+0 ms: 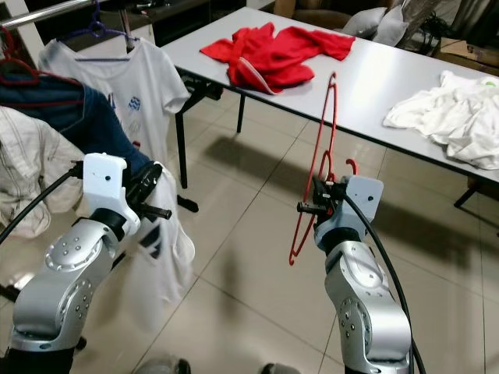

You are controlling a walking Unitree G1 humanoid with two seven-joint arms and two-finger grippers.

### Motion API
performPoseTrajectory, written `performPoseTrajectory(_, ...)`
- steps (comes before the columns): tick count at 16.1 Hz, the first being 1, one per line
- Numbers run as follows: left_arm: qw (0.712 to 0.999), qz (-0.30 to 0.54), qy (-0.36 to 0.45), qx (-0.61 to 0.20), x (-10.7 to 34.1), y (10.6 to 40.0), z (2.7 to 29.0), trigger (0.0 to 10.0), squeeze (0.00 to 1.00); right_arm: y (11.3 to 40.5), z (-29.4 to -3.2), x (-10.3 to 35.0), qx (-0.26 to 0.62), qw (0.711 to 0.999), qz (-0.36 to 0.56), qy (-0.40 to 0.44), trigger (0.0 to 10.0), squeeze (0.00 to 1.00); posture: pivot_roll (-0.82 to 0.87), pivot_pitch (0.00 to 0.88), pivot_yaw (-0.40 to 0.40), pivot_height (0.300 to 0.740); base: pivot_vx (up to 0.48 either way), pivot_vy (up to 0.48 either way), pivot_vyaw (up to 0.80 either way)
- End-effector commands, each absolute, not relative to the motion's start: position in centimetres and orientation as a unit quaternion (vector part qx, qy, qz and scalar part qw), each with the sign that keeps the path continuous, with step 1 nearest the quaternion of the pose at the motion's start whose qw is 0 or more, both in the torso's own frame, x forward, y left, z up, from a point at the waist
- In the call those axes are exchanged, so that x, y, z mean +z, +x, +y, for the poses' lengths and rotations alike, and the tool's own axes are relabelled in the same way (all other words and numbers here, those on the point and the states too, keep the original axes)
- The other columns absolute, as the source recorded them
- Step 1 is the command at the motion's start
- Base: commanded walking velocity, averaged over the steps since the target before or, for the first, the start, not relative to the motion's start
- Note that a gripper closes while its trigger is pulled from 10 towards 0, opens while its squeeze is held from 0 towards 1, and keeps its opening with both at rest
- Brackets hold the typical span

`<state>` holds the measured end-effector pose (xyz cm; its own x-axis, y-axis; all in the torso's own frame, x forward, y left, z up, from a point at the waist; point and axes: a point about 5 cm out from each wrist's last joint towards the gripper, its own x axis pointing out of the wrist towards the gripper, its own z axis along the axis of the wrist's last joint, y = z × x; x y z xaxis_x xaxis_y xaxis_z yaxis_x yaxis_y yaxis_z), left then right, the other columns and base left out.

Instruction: Hang hanger

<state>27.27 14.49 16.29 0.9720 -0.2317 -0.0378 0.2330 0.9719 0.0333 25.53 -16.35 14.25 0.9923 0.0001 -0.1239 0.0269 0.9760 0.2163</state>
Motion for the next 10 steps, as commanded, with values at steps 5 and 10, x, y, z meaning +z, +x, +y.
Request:
performPoseTrajectory(5, 0.993, -0.008, 0.019, -0.115, 17.25, 27.43, 14.57, 10.0, 0.0, 25.59, -16.63, 14.81, -0.011, 0.994, 0.038, 0.1, 10.0, 0.0, 0.1, 0.038, -0.042, 0.74, 0.307, 0.0, 0.0)
performPoseTrajectory(10, 0.993, -0.009, 0.018, -0.113, 17.28, 27.45, 14.72, 10.0, 0.0, 25.61, -16.56, 14.76, -0.008, 0.995, 0.038, 0.088, 10.0, 0.0, 0.11, 0.038, -0.046, 0.74, 0.315, 0.0, 0.0)
